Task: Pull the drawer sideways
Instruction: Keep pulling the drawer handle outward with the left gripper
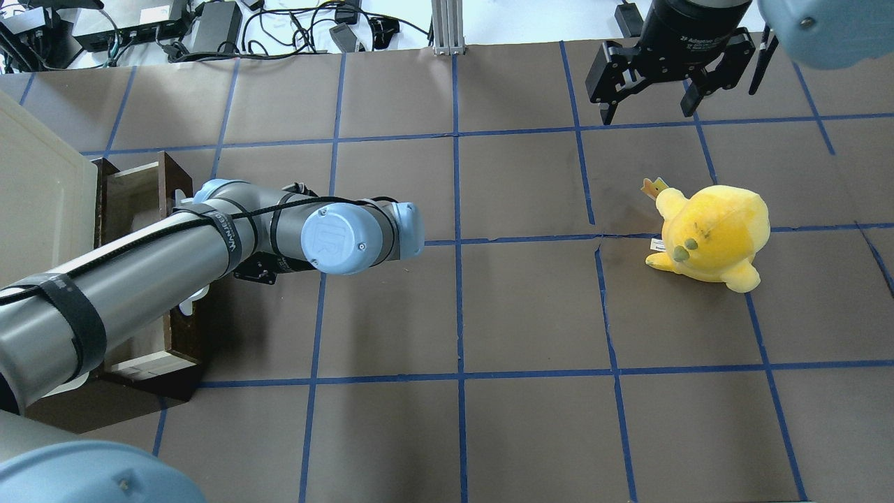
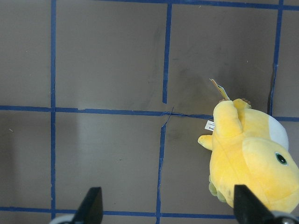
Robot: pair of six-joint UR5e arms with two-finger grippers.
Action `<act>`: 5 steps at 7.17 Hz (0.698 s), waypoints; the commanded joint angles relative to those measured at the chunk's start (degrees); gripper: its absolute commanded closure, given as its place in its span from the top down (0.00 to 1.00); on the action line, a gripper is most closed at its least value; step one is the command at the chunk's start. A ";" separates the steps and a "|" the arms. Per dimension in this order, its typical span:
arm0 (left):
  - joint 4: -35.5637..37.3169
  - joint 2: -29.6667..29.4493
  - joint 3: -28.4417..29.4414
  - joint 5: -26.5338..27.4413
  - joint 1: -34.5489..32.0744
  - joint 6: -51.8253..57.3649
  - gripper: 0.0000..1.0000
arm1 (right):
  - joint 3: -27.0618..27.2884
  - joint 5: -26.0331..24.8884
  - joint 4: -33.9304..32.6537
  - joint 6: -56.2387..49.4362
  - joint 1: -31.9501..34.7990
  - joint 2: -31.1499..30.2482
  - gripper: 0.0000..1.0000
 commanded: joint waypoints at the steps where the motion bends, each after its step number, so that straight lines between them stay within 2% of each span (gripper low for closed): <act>1: -0.09 -0.03 0.02 0.10 -0.44 0.06 0.07 | 0.00 0.00 0.00 0.01 0.00 0.00 1.00; 5: 0.00 -0.12 0.02 0.19 -1.14 0.06 0.07 | 0.00 0.00 0.00 0.01 0.00 0.00 1.00</act>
